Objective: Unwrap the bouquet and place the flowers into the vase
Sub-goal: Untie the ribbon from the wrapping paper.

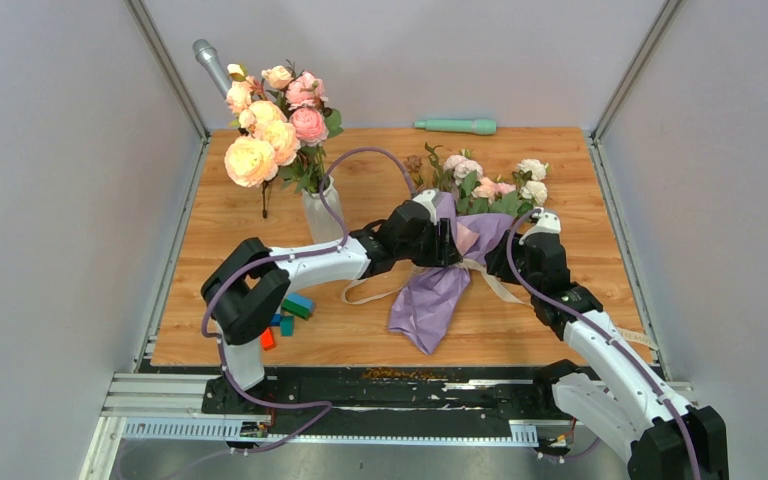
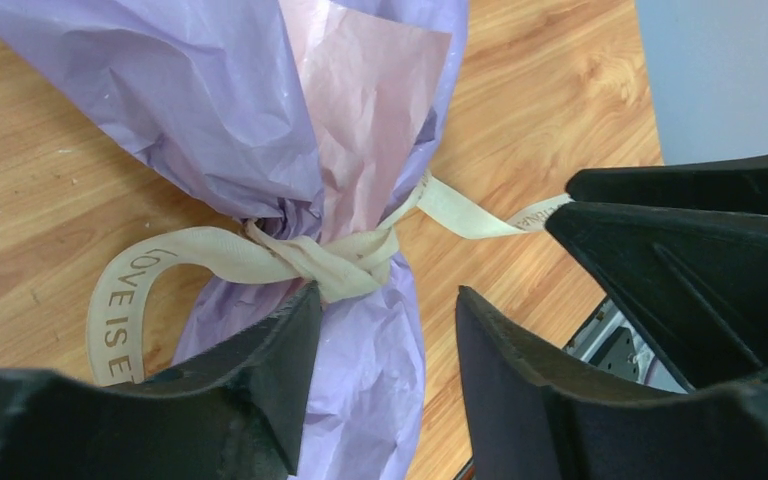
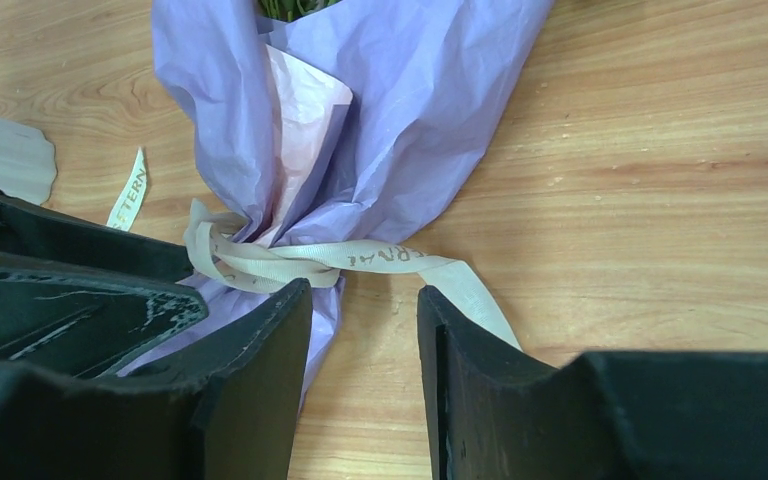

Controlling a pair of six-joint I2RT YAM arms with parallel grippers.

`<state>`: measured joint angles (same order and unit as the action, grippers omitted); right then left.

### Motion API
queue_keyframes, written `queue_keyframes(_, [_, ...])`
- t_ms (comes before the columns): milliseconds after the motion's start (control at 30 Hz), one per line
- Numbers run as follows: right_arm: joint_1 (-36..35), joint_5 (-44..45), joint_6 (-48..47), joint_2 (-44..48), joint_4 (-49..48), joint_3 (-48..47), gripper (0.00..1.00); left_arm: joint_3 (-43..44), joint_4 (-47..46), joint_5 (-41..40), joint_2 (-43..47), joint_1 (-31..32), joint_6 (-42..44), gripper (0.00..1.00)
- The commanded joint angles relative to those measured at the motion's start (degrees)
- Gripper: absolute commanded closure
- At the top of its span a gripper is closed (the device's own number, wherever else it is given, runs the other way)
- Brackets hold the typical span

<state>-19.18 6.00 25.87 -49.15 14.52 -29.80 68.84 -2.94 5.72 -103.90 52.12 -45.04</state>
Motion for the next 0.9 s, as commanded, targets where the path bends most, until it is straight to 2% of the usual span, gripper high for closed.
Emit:
queue_keyframes(0, [0.1,1.7,-0.4,0.4,-0.3,0.2,0.56,1.5,-2.3,0.0,-2.6,-0.8,-1.4,0.44])
queue_keyframes(100, [0.1,1.8,-0.4,0.5,-0.3,0.4,0.56,1.7,-1.7,0.5,-3.3,-1.0,-1.2,0.5])
queue_keyframes(533, [0.2,1.1,-0.7,-0.6,-1.4,0.6,0.56,0.2,-2.4,-0.6,-3.7,-1.1,-1.2,0.53])
queue_keyframes(667, [0.2,-3.0,-1.8,-0.2,-3.0,1.0,0.56,0.3,-2.1,-1.3,-2.9,-1.1,-0.2,0.71])
queue_keyframes(867, [0.2,-9.8,-3.1,-0.7,-6.0,2.4,0.56,-0.1,-1.8,-2.4,-0.8,-1.1,1.7,0.9])
